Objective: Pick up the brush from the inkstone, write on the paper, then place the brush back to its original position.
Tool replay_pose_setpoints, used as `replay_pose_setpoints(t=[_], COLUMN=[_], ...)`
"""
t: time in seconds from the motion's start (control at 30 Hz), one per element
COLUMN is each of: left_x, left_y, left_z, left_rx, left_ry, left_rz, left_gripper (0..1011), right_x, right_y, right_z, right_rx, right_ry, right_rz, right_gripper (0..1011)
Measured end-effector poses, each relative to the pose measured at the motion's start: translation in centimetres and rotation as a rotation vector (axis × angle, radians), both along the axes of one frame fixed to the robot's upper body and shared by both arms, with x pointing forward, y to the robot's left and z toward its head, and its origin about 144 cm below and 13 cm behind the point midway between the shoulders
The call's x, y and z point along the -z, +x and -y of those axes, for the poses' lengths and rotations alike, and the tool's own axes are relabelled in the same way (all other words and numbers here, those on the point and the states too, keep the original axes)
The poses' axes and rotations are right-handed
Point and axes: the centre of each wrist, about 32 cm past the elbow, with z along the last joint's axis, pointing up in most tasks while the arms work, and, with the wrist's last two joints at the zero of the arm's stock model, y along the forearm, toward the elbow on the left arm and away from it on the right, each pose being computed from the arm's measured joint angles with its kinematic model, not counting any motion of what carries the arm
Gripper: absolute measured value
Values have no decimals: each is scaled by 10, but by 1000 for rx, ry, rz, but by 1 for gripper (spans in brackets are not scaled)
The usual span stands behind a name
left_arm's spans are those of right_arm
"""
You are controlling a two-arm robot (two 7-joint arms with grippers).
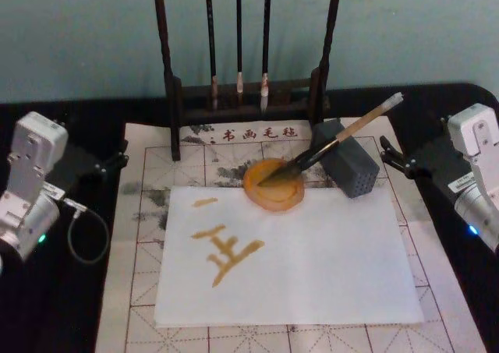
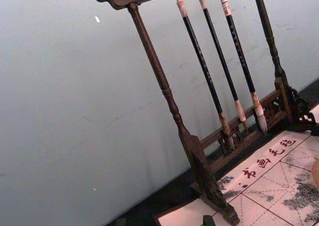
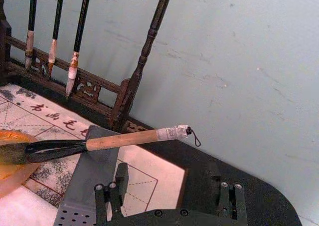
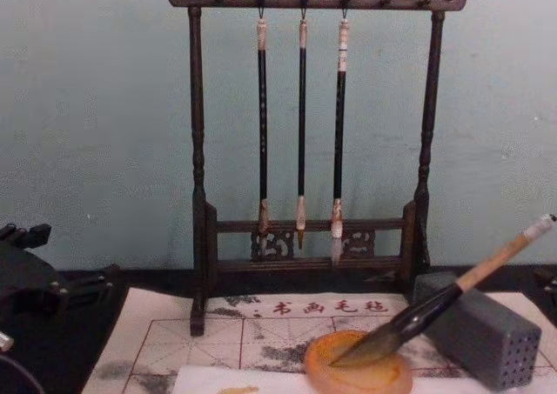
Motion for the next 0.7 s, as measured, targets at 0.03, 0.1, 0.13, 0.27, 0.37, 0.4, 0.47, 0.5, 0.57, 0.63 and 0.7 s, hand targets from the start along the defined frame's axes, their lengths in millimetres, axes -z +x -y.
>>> replay_pose_setpoints(t=[0.03, 0.1, 0.13, 0.27, 0.37, 0.4, 0.47, 0.5, 0.57, 0.63, 0.7], left_x=[0, 0, 0, 0, 0, 0, 0, 0, 0, 0, 0], left_y=[0, 0, 0, 0, 0, 0, 0, 0, 0, 0, 0], left_z=[0, 0, 0, 0, 0, 0, 0, 0, 0, 0, 0], left_rx=[0, 0, 0, 0, 0, 0, 0, 0, 0, 0, 0], left_ry=[0, 0, 0, 0, 0, 0, 0, 0, 0, 0, 0], left_rz=[0, 0, 0, 0, 0, 0, 0, 0, 0, 0, 0], left_gripper=[1001, 1001, 1001, 1001, 1001, 1001, 1001, 1001, 1001, 1001, 1001], right_x=[0, 0, 0, 0, 0, 0, 0, 0, 0, 0, 0], right_y=[0, 0, 0, 0, 0, 0, 0, 0, 0, 0, 0], right_z=[0, 0, 0, 0, 0, 0, 0, 0, 0, 0, 0], right_rx=[0, 0, 0, 0, 0, 0, 0, 0, 0, 0, 0], right_ry=[0, 0, 0, 0, 0, 0, 0, 0, 0, 0, 0], right_rz=[0, 0, 0, 0, 0, 0, 0, 0, 0, 0, 0], right_gripper=[1002, 1002, 1002, 1002, 1002, 1002, 1002, 1002, 1002, 1002, 1002])
